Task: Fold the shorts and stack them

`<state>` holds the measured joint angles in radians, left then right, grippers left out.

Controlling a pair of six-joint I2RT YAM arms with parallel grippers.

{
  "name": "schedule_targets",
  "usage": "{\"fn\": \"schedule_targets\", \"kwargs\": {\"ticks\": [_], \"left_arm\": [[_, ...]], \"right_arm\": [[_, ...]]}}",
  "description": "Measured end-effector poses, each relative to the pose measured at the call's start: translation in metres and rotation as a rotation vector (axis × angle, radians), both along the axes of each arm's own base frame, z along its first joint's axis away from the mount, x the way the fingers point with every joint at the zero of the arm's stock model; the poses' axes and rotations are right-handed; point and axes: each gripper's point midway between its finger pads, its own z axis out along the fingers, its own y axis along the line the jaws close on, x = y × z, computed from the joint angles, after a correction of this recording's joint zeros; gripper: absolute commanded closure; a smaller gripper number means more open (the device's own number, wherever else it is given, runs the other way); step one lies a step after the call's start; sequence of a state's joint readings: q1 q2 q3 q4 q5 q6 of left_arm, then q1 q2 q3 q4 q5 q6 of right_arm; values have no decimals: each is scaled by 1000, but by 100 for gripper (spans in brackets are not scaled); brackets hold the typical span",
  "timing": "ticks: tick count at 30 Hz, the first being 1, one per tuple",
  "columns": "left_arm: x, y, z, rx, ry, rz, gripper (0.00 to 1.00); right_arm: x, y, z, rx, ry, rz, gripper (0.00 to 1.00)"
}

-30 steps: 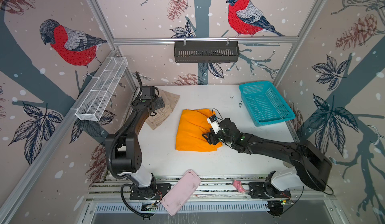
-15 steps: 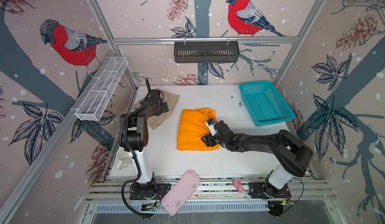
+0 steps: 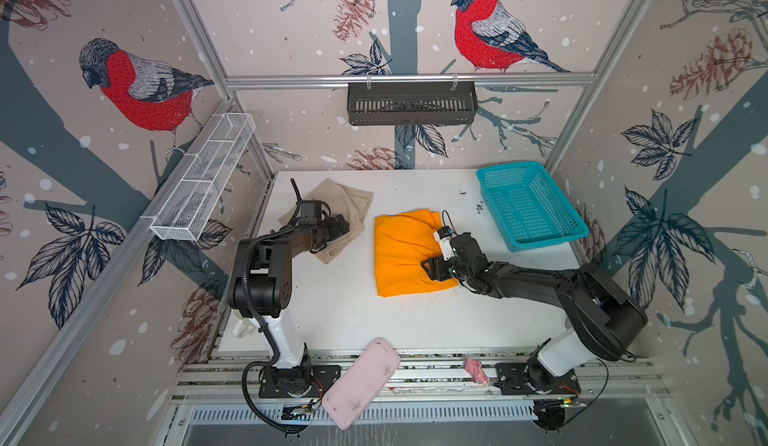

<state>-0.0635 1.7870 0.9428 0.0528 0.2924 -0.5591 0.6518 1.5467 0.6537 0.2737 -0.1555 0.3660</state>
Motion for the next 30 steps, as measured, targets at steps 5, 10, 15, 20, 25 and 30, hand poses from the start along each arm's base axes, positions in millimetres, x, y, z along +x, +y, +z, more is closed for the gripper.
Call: {"fn": "schedule_targets", "kwargs": {"ticks": [5,10,15,20,25,30], "left_arm": [[-37,-50,8,-164,24,-20,3],[-53,-78,39,-210,-7,-4,3],[-30,-85,104,-152,-129,5,3],[-39,-96,120,-95,-153,-54,3],[-61,-133,84,-42,-70,-223,3],[-76,-155,56,-36,-8,-327,3]], "right_arm": [[3,-13,22,38,-8,-9,22],[19,-48,39,32,-28,-92,17],[31,-88,39,8,-10,-176,12],[38,-109,26,-5,39,-210,9],[36,-110,7,22,102,-189,5],[38,-103,-14,26,154,-157,3]]}}
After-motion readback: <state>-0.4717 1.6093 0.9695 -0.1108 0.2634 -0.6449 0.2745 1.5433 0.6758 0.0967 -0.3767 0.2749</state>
